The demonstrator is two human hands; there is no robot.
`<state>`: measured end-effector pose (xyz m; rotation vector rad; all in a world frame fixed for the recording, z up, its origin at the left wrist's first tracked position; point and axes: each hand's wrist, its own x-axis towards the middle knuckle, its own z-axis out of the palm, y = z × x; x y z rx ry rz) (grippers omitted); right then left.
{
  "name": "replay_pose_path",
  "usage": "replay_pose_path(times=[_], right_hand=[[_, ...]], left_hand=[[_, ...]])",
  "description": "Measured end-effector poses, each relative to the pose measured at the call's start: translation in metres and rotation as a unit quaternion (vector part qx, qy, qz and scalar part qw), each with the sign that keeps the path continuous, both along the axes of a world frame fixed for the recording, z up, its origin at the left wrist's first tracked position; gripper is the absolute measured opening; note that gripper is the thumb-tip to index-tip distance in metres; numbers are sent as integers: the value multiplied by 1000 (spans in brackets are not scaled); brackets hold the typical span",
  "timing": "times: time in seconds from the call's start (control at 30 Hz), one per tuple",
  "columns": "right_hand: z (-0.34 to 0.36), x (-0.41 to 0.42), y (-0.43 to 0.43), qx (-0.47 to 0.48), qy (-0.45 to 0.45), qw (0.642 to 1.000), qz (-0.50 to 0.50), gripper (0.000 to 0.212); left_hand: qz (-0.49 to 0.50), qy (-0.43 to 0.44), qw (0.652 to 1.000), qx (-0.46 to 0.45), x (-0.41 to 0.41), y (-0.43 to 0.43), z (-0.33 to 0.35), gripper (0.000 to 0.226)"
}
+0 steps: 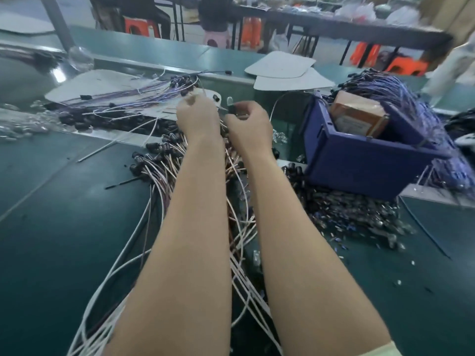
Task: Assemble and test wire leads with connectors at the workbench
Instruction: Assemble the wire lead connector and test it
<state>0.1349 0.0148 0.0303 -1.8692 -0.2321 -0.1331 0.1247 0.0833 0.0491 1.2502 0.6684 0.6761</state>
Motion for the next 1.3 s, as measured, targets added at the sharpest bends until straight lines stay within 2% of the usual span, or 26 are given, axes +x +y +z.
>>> replay_pose_path(times=[0.1,0.17,0.27,0.37,0.4,0.47,0.57,0.67,0.8,1.0,1.1,1.2,1.3], right_hand=[[14,-16,-38,112,19,993,-38,13],[21,-28,-70,175,36,983,-45,18],[23,-48,-124,199,14,978,-54,15],[18,-62,-170,222,-16,972,-79,11],[15,-65,-184,238,-19,966,-98,9],[9,-69,-209,266,-21,954,-136,7],[-4,-72,-233,282,-23,944,-169,9],[-17,-71,-237,263,-17,949,-172,16],[-27,-68,-238,187,-10,972,-139,18],[-30,-63,-237,147,51,987,-51,21],[-31,-62,-238,106,37,990,-88,20],[-30,-61,-251,102,25,983,-151,18],[-31,-59,-253,74,29,983,-166,18]], left_hand=[[-27,-32,998,50,-19,-41,9,18],[-116,3,989,95,-29,-69,12,37],[-264,121,941,175,-44,-112,12,68],[-357,162,896,207,-57,-153,6,69],[-374,164,892,194,-61,-164,2,67],[-402,135,900,106,-64,-183,-10,55],[-400,30,913,-72,-69,-202,-26,27],[-405,-50,898,-164,-72,-208,-37,14],[-408,-66,900,-136,-71,-211,-46,14],[-389,-105,905,-136,-69,-205,-53,9],[-354,-72,927,-99,-65,-202,-55,10],[-302,-45,936,-176,-61,-188,-55,12],[-327,-69,896,-292,-64,-181,-49,12]])
